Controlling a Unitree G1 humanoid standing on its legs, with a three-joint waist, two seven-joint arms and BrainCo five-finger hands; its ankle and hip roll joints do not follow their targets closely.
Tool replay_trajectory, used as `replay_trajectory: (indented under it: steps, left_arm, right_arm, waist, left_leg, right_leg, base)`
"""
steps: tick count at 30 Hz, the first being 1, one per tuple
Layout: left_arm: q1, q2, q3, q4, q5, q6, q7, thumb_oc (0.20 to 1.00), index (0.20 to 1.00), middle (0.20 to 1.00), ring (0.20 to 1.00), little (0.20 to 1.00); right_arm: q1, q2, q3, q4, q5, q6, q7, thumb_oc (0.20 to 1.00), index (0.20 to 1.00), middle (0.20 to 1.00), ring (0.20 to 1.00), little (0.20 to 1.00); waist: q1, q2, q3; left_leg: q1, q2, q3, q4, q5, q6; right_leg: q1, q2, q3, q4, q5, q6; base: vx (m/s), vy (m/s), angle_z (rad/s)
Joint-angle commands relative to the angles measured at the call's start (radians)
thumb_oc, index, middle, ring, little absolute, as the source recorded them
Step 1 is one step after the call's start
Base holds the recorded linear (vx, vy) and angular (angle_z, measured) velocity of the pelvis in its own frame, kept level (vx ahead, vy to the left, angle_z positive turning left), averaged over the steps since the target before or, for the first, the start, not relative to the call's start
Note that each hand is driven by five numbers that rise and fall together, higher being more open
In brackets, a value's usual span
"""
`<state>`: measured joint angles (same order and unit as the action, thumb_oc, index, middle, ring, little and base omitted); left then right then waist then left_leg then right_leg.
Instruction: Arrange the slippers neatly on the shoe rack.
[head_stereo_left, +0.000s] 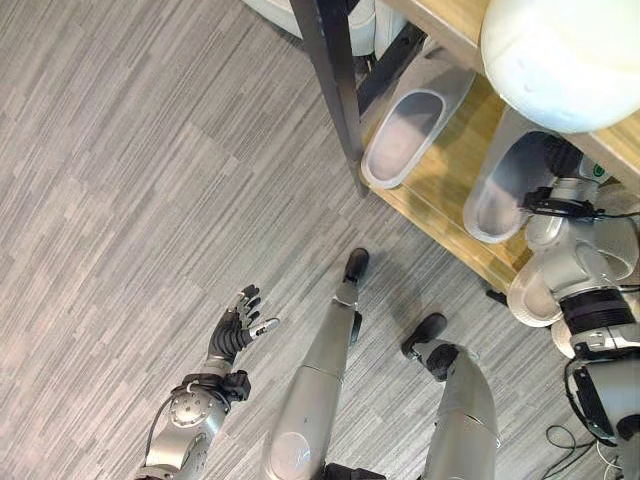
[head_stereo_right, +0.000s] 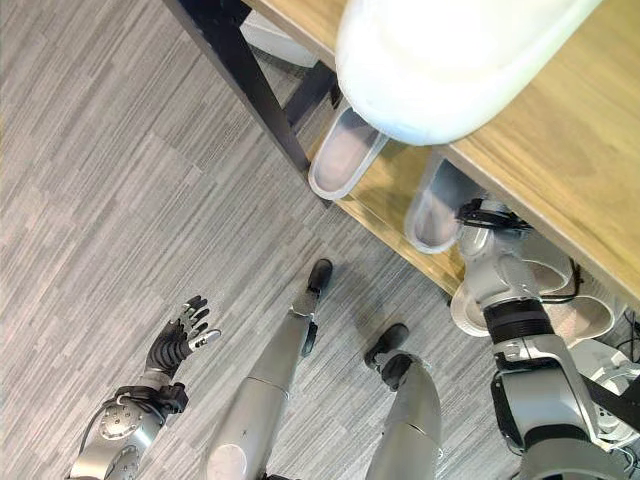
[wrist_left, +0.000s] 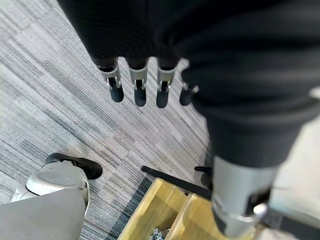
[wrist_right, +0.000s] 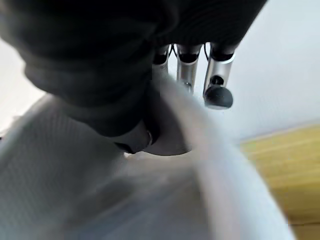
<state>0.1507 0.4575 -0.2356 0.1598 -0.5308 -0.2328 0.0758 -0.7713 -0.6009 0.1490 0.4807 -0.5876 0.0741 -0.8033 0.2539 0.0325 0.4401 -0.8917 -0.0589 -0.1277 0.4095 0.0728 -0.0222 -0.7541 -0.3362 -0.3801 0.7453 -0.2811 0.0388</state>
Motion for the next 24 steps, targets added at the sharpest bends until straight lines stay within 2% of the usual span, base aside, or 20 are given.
replay_trajectory:
  steps: [1, 6, 12, 13, 19, 24]
  left_arm:
    - [0.057, -0.009, -0.034, -0.029, -0.019, -0.036, -0.011, 1.000, 1.000, 1.000, 1.000, 1.000]
    - [0.044, -0.003, -0.050, -0.049, -0.029, -0.035, 0.000, 1.000, 1.000, 1.000, 1.000, 1.000]
    - [0.032, 0.005, -0.057, -0.059, -0.036, -0.037, 0.001, 1.000, 1.000, 1.000, 1.000, 1.000]
    - [0.030, 0.006, -0.058, -0.058, -0.034, -0.037, 0.004, 1.000, 1.000, 1.000, 1.000, 1.000]
    - [0.008, 0.028, -0.068, -0.079, -0.012, -0.042, 0.021, 1.000, 1.000, 1.000, 1.000, 1.000]
    - [-0.053, 0.048, -0.062, -0.138, 0.014, -0.058, 0.044, 1.000, 1.000, 1.000, 1.000, 1.000]
  right_arm:
    - [0.036, -0.039, 0.052, 0.018, 0.017, -0.001, 0.015, 0.200, 0.200, 0.200, 0.200, 0.200]
    - [0.009, 0.038, 0.086, 0.052, 0.050, 0.001, 0.022, 0.200, 0.200, 0.200, 0.200, 0.200]
    - [-0.029, 0.041, 0.131, 0.115, 0.054, 0.015, 0.047, 0.203, 0.203, 0.203, 0.203, 0.203]
    - [-0.035, 0.040, 0.135, 0.126, 0.052, 0.021, 0.048, 1.000, 1.000, 1.000, 1.000, 1.000]
    - [-0.112, 0.024, 0.153, 0.193, 0.086, 0.044, 0.040, 1.000, 1.000, 1.000, 1.000, 1.000]
    - [-0.109, 0.015, 0.142, 0.128, 0.108, 0.025, 0.027, 1.000, 1.000, 1.000, 1.000, 1.000]
  waist:
    - [0.014, 0.031, -0.068]
    - [0.016, 0.039, -0.073]
    - [0.015, 0.039, -0.074]
    - [0.014, 0.040, -0.073]
    - [0.016, 0.035, -0.076]
    - [0.009, 0.018, -0.079]
  left_leg:
    - [-0.001, 0.055, -0.049, 0.050, -0.167, -0.026]
    - [-0.020, 0.051, -0.050, 0.054, -0.175, -0.018]
    - [-0.014, 0.044, -0.050, 0.044, -0.172, -0.018]
    - [-0.014, 0.043, -0.050, 0.042, -0.172, -0.018]
    - [-0.012, 0.042, -0.050, 0.038, -0.170, -0.020]
    - [0.015, 0.045, -0.044, 0.021, -0.171, -0.023]
  right_leg:
    - [0.012, 0.001, 0.024, -0.093, 0.007, 0.078]
    - [-0.020, -0.006, 0.027, -0.081, 0.006, 0.078]
    - [-0.017, -0.011, 0.030, -0.079, 0.008, 0.077]
    - [-0.017, -0.011, 0.030, -0.081, 0.008, 0.077]
    - [-0.011, -0.011, 0.030, -0.091, 0.015, 0.076]
    - [0.012, -0.005, 0.033, -0.114, 0.022, 0.077]
  base:
    - [0.03, 0.005, 0.01]
    - [0.00, 0.006, 0.00]
    - [-0.01, 0.015, 0.00]
    - [0.00, 0.000, 0.00]
    - [0.00, 0.000, 0.00]
    - [0.00, 0.000, 0.00]
